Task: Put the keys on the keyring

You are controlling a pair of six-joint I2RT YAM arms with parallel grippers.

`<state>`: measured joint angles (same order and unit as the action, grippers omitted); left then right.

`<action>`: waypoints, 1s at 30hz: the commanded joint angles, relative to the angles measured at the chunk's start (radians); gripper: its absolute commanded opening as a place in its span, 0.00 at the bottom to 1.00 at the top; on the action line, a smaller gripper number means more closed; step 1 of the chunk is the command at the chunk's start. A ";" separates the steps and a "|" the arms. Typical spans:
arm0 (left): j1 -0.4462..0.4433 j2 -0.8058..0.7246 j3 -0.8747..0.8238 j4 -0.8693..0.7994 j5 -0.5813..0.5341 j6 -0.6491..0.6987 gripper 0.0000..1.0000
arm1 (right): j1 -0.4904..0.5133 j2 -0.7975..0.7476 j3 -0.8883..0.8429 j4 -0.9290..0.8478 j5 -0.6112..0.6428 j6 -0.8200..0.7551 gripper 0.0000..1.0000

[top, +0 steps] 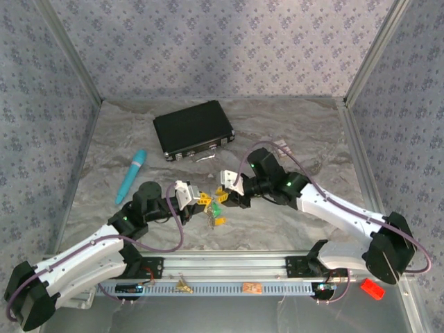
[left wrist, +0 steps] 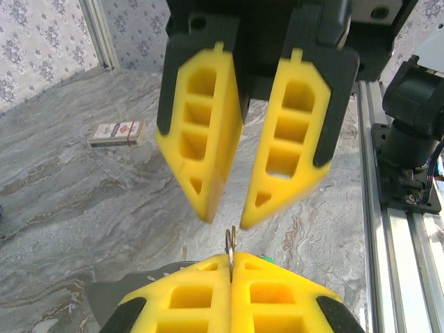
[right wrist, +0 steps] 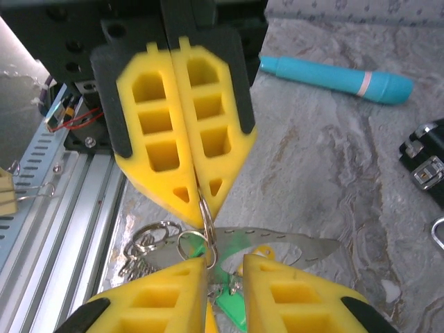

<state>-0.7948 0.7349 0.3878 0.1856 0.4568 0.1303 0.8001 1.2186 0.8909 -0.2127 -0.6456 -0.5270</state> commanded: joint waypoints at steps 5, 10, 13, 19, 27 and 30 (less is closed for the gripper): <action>-0.010 0.000 0.002 0.063 0.028 0.004 0.00 | 0.005 0.008 -0.001 0.067 -0.081 0.038 0.22; -0.009 -0.002 0.002 0.063 0.027 0.005 0.00 | 0.013 0.031 0.010 0.056 -0.084 0.029 0.22; -0.009 -0.004 0.002 0.062 0.026 0.006 0.00 | 0.014 0.042 0.015 0.040 -0.072 0.019 0.22; -0.010 -0.002 0.002 0.069 0.029 0.004 0.00 | 0.022 0.061 0.036 0.038 -0.069 0.013 0.13; -0.010 -0.012 0.035 -0.042 -0.086 -0.007 0.20 | 0.028 0.051 0.100 -0.123 0.001 -0.079 0.00; -0.009 -0.012 0.048 -0.088 -0.082 0.006 0.21 | 0.044 0.071 0.167 -0.261 0.067 -0.155 0.00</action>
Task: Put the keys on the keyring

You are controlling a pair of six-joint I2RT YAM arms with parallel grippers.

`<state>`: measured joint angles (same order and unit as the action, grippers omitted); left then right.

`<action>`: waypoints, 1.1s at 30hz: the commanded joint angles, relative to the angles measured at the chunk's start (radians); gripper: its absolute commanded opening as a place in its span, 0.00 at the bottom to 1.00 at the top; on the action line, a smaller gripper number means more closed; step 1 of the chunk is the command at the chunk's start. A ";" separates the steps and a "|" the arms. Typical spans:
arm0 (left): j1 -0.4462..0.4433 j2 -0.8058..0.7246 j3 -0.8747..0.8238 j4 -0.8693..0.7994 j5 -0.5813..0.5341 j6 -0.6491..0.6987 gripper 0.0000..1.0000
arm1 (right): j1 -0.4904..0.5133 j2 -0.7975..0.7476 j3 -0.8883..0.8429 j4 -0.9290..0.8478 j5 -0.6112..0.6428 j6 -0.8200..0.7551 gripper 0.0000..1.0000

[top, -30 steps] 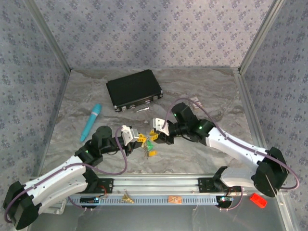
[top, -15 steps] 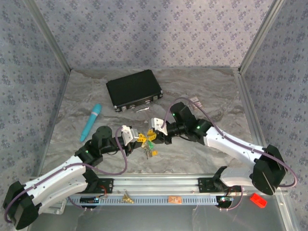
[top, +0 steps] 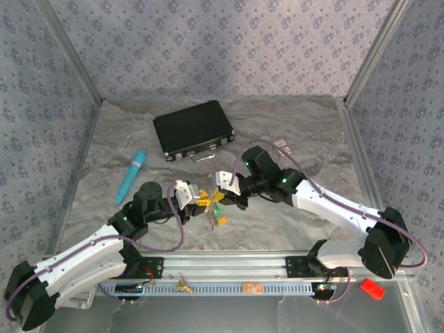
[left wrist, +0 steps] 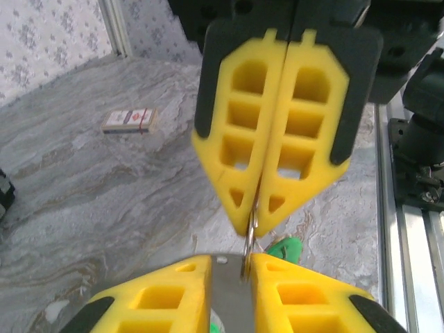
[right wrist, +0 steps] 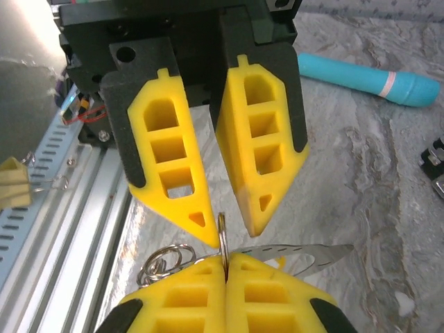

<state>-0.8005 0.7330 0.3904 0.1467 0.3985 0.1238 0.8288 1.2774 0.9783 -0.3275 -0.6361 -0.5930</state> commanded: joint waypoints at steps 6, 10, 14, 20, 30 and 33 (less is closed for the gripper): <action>-0.010 0.016 0.071 -0.078 -0.001 0.031 0.19 | 0.048 0.071 0.182 -0.308 0.149 -0.168 0.00; -0.011 0.017 0.066 -0.054 0.010 0.029 0.21 | 0.064 0.104 0.206 -0.344 0.173 -0.185 0.00; -0.012 0.022 0.062 -0.032 0.020 0.023 0.21 | 0.077 0.114 0.245 -0.328 0.164 -0.180 0.00; -0.013 0.033 0.063 -0.016 0.033 0.023 0.17 | 0.093 0.128 0.261 -0.337 0.174 -0.183 0.00; -0.013 0.007 0.016 0.083 0.025 -0.004 0.00 | -0.011 -0.007 0.050 -0.048 -0.033 0.007 0.30; -0.013 -0.006 -0.030 0.202 0.019 -0.039 0.00 | -0.026 -0.023 -0.016 0.077 -0.084 0.081 0.31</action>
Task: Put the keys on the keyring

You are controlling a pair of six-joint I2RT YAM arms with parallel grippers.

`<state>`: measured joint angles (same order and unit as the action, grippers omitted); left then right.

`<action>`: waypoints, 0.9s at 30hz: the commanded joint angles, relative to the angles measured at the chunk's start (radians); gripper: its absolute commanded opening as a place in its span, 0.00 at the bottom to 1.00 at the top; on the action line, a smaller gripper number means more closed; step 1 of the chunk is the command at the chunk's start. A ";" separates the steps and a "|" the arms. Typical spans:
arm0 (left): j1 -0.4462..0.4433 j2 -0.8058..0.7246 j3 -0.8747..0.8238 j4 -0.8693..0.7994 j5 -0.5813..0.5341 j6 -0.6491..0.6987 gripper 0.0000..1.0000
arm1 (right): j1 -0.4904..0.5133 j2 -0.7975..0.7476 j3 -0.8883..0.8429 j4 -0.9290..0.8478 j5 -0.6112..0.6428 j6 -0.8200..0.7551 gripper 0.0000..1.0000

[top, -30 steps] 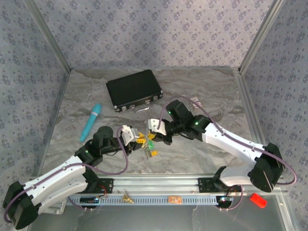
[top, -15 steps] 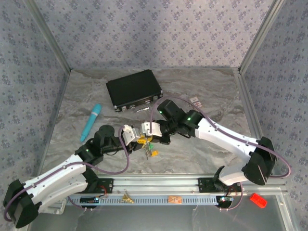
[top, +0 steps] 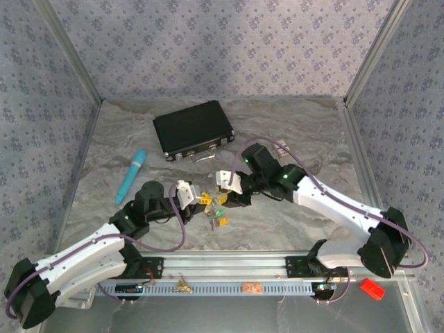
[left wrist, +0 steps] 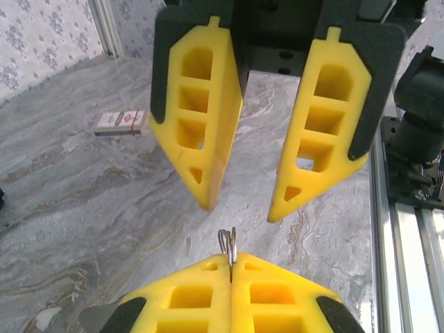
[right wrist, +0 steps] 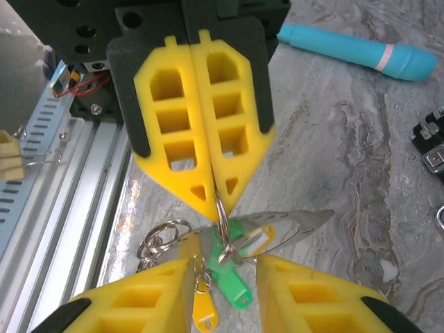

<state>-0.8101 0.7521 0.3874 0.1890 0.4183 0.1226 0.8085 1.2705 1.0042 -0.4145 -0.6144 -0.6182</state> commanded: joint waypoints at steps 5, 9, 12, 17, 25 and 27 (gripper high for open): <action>-0.004 -0.047 -0.055 0.207 0.013 -0.042 0.00 | -0.008 0.002 -0.073 0.221 -0.123 0.137 0.30; -0.004 -0.056 -0.065 0.227 0.027 -0.050 0.00 | -0.009 0.016 -0.073 0.230 -0.127 0.140 0.26; -0.005 -0.059 -0.070 0.241 0.031 -0.052 0.00 | -0.008 0.027 -0.068 0.224 -0.131 0.136 0.21; -0.005 -0.062 -0.071 0.241 0.041 -0.055 0.00 | -0.010 0.036 -0.056 0.211 -0.140 0.127 0.00; -0.006 -0.054 0.008 0.012 -0.032 -0.008 0.22 | 0.023 0.045 0.063 -0.047 -0.019 -0.038 0.00; -0.006 -0.038 0.035 -0.042 -0.044 0.007 0.22 | 0.038 0.065 0.103 -0.121 0.020 -0.084 0.00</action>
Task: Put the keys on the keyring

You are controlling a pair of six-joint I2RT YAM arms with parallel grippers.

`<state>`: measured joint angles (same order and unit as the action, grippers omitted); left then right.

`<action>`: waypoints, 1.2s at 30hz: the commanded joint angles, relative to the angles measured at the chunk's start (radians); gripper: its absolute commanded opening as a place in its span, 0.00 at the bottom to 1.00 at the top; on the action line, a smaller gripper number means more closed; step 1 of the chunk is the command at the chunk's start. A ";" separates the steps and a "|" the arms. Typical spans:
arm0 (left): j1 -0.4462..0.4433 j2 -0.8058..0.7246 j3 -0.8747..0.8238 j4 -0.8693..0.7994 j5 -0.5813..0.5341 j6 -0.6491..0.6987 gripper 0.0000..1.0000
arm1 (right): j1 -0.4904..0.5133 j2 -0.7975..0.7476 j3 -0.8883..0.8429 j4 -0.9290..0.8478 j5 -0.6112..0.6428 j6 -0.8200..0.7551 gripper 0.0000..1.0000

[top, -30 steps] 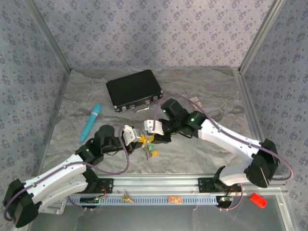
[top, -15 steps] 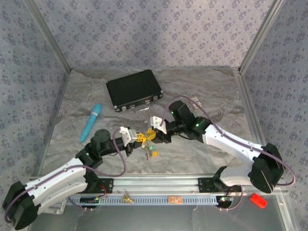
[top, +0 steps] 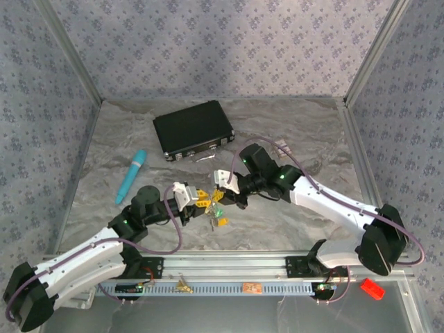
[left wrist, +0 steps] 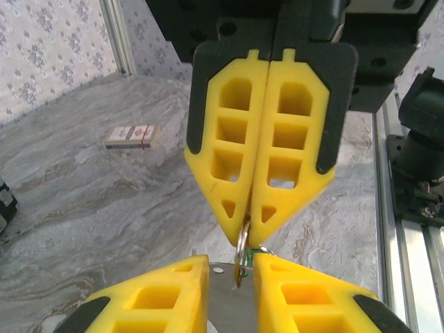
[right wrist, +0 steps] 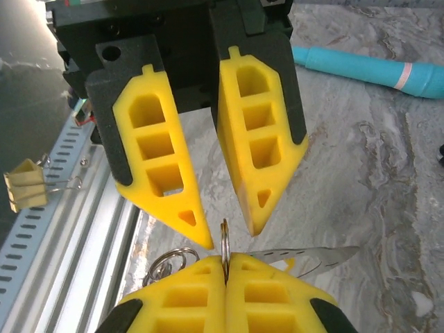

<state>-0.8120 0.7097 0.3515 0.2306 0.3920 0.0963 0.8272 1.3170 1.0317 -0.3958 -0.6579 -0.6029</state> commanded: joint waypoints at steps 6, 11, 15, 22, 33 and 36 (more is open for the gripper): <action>-0.010 0.043 0.122 -0.150 -0.011 0.088 0.18 | 0.057 0.065 0.151 -0.255 0.119 -0.172 0.00; -0.010 0.058 0.132 -0.158 0.015 0.101 0.03 | 0.058 0.068 0.196 -0.234 0.059 -0.166 0.00; -0.011 0.037 0.101 -0.101 0.029 0.089 0.00 | 0.020 0.032 0.119 -0.139 0.018 -0.094 0.20; -0.011 -0.008 0.029 0.018 0.021 0.031 0.00 | -0.025 -0.028 -0.033 0.045 -0.004 0.047 0.32; -0.010 -0.001 0.027 0.028 0.024 0.031 0.00 | -0.035 -0.010 -0.032 0.019 -0.013 0.063 0.10; -0.011 -0.005 0.026 0.034 0.025 0.030 0.00 | -0.040 0.003 -0.033 0.002 0.001 0.058 0.08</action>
<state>-0.8192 0.7200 0.3767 0.1909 0.3992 0.1375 0.7967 1.3090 0.9909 -0.3744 -0.6445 -0.5491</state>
